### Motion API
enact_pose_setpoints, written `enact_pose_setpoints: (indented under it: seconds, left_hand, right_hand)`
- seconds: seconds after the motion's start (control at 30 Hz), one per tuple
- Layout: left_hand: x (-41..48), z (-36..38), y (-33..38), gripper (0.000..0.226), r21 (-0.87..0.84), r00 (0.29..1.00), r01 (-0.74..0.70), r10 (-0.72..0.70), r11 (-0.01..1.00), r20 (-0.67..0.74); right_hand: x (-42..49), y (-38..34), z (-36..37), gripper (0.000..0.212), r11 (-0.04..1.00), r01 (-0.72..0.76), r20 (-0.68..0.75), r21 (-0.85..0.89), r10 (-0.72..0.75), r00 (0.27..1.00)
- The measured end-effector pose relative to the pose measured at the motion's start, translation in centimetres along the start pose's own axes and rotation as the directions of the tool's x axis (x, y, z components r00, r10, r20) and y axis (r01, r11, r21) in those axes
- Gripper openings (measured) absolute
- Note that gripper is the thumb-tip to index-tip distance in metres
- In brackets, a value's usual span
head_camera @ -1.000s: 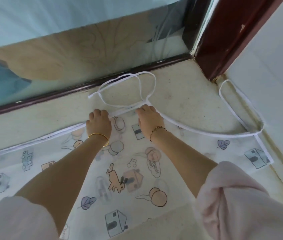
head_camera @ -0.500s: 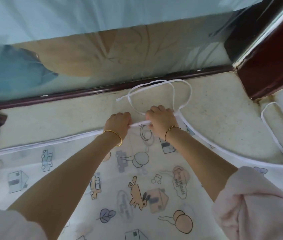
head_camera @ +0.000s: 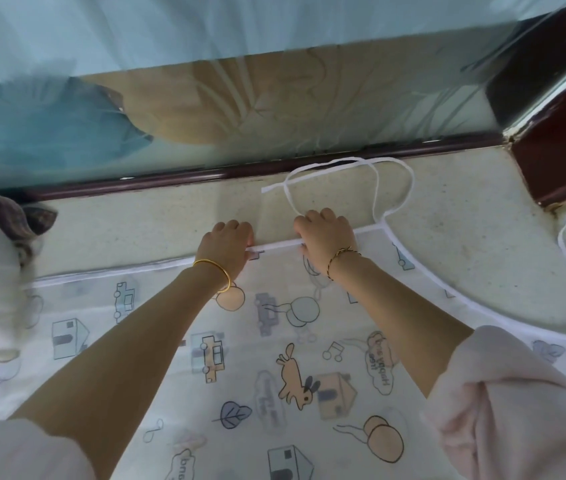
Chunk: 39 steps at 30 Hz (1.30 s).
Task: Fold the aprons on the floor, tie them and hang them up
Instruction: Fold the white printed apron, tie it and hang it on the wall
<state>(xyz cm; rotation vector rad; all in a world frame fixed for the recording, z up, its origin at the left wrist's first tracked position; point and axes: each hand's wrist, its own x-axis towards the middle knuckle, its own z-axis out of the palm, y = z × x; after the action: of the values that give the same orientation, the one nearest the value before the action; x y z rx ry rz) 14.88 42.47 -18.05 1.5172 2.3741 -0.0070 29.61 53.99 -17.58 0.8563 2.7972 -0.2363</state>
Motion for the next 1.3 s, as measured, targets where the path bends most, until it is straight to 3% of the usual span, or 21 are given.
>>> enact_pose_setpoints:
  seconds: [0.1,0.3,0.4,0.5,0.6,0.67,0.77,0.87,0.93,1.0,1.1,1.17,1.23,1.3]
  left_hand:
    - [-0.4,-0.1,-0.9,0.023,0.028,1.0,0.021,-0.021,0.999,0.001]
    - [-0.8,-0.9,-2.7,0.04,-0.046,0.988,0.061,-0.054,0.997,0.143]
    - [-0.6,-1.5,-3.7,0.048,0.056,0.975,0.024,-0.036,0.998,0.221]
    - [-0.2,-2.4,-4.2,0.036,0.119,0.969,0.005,-0.034,0.993,0.243]
    - [0.7,-3.8,-4.1,0.017,0.137,0.985,-0.008,-0.016,0.991,0.171]
    - [1.3,-4.5,-4.0,0.017,0.154,0.99,-0.015,-0.007,0.988,0.14]
    - [1.4,-4.8,-4.1,0.023,0.177,0.989,-0.013,-0.013,0.984,0.144]
    - [1.1,-5.2,-4.1,0.034,0.182,0.976,-0.009,-0.031,0.983,0.215]
    - [0.7,-5.6,-4.2,0.036,0.224,0.97,-0.017,-0.038,0.975,0.24]
    - [0.4,-6.2,-4.2,0.027,0.271,0.986,-0.019,-0.026,0.962,0.163]
    - [-0.5,-7.4,-4.1,0.024,0.268,0.993,-0.006,0.038,0.963,-0.113]
    - [-1.8,-8.0,-4.3,0.025,0.286,0.945,-0.086,0.169,0.954,-0.281]
    - [-4.0,-8.1,-4.5,0.034,0.372,0.901,-0.216,0.331,0.903,-0.281]
    - [-6.4,-7.4,-5.0,0.04,0.433,0.883,-0.295,0.416,0.852,-0.218]
  right_hand:
    - [0.4,0.0,-0.2,0.013,1.0,-0.02,0.034,0.013,0.019,0.999]
    - [0.2,0.0,-0.9,0.004,1.0,0.025,0.063,-0.017,-0.024,0.998]
    - [-0.2,0.5,-1.2,0.004,1.0,-0.004,0.004,0.001,0.004,1.0]
    - [-0.2,1.0,-1.5,0.015,0.998,-0.056,-0.075,-0.001,0.056,0.996]
    - [0.4,1.5,-2.1,0.029,0.996,-0.089,-0.08,-0.011,0.088,0.993]
    - [0.9,1.8,-2.8,0.029,0.995,-0.084,-0.038,-0.056,0.082,0.996]
    - [0.9,2.2,-3.8,0.007,0.99,-0.081,0.097,-0.114,0.092,0.991]
    - [0.4,2.5,-4.1,0.025,0.98,-0.13,0.176,-0.148,0.155,0.972]
    - [-0.3,2.3,-4.4,0.029,0.973,-0.166,0.098,-0.159,0.183,0.978]
    - [-1.1,1.7,-5.3,0.015,0.969,-0.187,-0.023,-0.163,0.186,0.982]
    - [-2.1,1.3,-7.3,0.023,0.964,-0.229,-0.215,-0.137,0.197,0.957]
    - [-3.1,1.1,-7.9,0.023,0.958,-0.244,-0.407,-0.152,0.164,0.899]
    - [-5.2,0.3,-7.6,0.025,0.953,-0.24,-0.497,-0.183,0.121,0.859]
    - [-7.9,-0.7,-6.1,0.022,0.96,-0.19,-0.493,-0.204,0.067,0.867]
